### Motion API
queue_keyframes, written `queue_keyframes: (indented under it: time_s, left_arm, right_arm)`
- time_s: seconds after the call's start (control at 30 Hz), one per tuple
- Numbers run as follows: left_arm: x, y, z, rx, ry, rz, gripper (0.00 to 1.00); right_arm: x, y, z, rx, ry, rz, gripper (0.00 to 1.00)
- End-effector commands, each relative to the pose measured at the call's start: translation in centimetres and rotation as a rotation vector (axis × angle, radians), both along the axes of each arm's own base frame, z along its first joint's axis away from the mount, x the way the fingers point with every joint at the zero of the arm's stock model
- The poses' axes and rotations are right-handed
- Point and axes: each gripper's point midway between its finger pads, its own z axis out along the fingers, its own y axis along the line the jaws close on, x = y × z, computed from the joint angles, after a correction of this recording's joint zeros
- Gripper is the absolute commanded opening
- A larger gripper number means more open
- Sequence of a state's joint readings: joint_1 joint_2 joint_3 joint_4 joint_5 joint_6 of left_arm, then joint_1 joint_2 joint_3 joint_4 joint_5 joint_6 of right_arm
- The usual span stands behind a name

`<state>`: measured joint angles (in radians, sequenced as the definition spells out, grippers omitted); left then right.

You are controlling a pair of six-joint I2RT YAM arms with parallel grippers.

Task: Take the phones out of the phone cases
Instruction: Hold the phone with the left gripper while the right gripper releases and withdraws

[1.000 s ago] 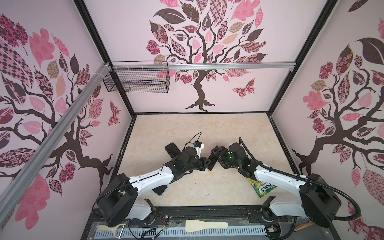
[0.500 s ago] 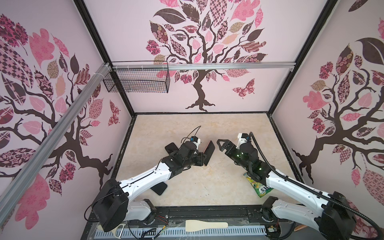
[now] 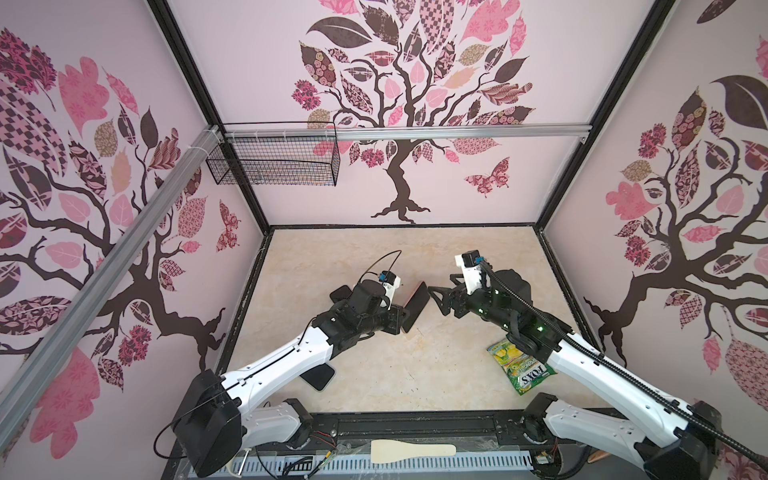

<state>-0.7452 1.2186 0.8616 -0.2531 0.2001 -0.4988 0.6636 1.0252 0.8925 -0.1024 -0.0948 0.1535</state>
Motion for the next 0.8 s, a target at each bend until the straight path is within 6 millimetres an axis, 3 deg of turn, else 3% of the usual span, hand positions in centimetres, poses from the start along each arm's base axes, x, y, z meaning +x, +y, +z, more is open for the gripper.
queue_keyframes:
  time_s: [0.0,0.17,0.33,0.6,0.77]
  left_arm:
    - [0.6,-0.1,4.9,-0.230,-0.034,-0.017,0.00]
    - [0.4,1.1,6.5,-0.360,-0.003,-0.076,0.00]
    - [-0.9,1.6,8.4,-0.375,-0.084,-0.155,0.00]
    - [-3.9,1.5,11.1,-0.355,-0.279,-0.359,0.00]
    - [-4.0,2.3,11.7,-0.295,-0.385,-0.353,0.00]
  right_arm:
    - [-1.0,0.6,-1.1,-0.131,0.024,0.145,0.85]
    - [-0.3,0.1,0.0,0.085,0.156,0.272,0.85]
    - [0.0,-1.2,3.3,0.378,0.176,0.361,0.88]
    - [-2.5,-0.9,6.2,0.453,0.078,0.501,0.82]
    - [-4.2,-1.0,7.7,0.449,0.023,0.551,0.77]
